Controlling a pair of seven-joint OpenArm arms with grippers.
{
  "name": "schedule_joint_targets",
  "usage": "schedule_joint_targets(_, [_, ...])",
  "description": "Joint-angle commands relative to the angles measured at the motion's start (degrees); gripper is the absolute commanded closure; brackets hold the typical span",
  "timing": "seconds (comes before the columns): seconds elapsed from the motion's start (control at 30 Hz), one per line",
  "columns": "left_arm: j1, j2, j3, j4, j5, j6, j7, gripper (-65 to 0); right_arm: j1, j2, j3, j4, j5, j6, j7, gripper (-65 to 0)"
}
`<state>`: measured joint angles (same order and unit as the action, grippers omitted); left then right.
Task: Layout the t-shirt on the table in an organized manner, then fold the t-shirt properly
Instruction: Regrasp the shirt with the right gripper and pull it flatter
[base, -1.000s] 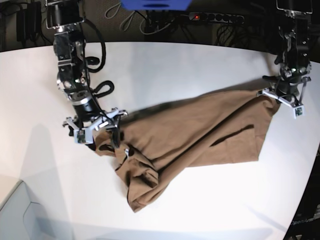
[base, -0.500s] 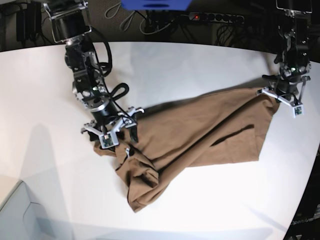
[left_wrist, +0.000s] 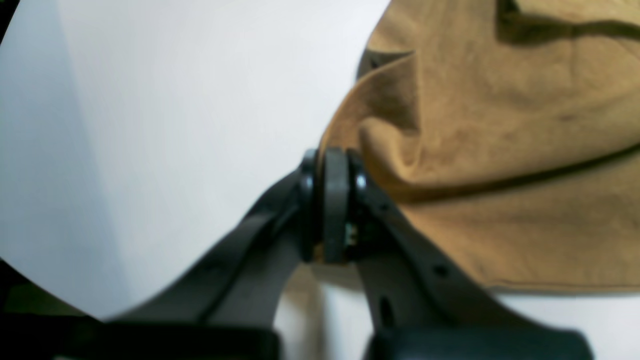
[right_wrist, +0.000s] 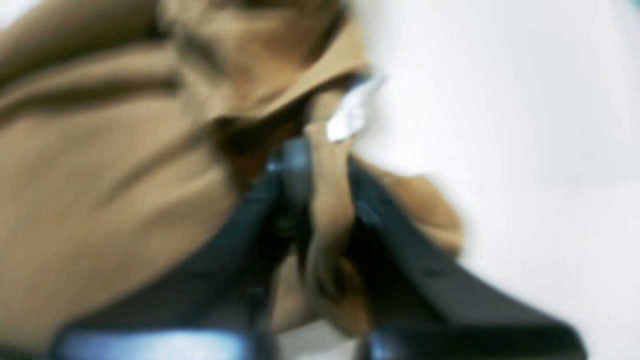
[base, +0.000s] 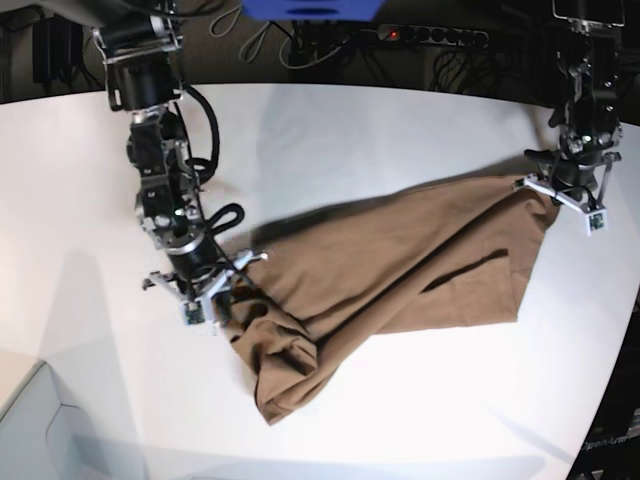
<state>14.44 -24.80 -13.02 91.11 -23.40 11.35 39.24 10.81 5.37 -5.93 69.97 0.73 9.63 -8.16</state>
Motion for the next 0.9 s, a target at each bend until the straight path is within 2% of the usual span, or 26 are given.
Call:
schedule_joint_targets(0.0, [-0.41, -1.27, -1.01, 0.89, 0.32, 0.21, -0.96, 0.0, 2.42, 0.30, 1.49, 2.24, 0.19, -0.18, 2.23, 0.0])
schedule_joint_targets(0.17, [-0.41, -0.74, -7.07, 1.68, 0.06, 0.21, -0.87, 0.0, 8.40, 0.66, 2.64, 1.28, 0.19, -0.18, 2.23, -7.3])
schedule_joint_targets(0.33, [-3.23, -0.74, -8.21, 4.23, 0.06, 0.21, -0.78, 0.0, 16.40, 0.39, 2.73, -6.37, 0.19, -0.18, 2.23, -12.6])
schedule_joint_targets(0.43, [-5.16, -0.74, -8.21, 6.60, 0.06, 0.21, -0.78, 0.0, 19.13, 0.22, 2.46, -10.50, 0.19, -0.18, 2.23, -19.5])
schedule_joint_targets(0.53, [-7.62, -0.65, -8.13, 7.83, 0.06, 0.21, -0.78, 0.0, 20.62, -1.37, 2.37, -12.70, 0.19, -0.18, 2.23, -27.9])
schedule_joint_targets(0.7, [-11.49, 0.31, -8.13, 8.80, 0.06, 0.21, -0.78, 0.0, 17.02, -1.63, 2.73, -7.07, 0.37, -0.18, 2.14, -38.5])
schedule_joint_targets(0.87, [-11.76, 0.49, -8.13, 8.54, 0.06, 0.21, -0.78, 0.0, 7.17, -1.28, 2.73, 5.50, 0.45, -0.18, 2.14, -43.9])
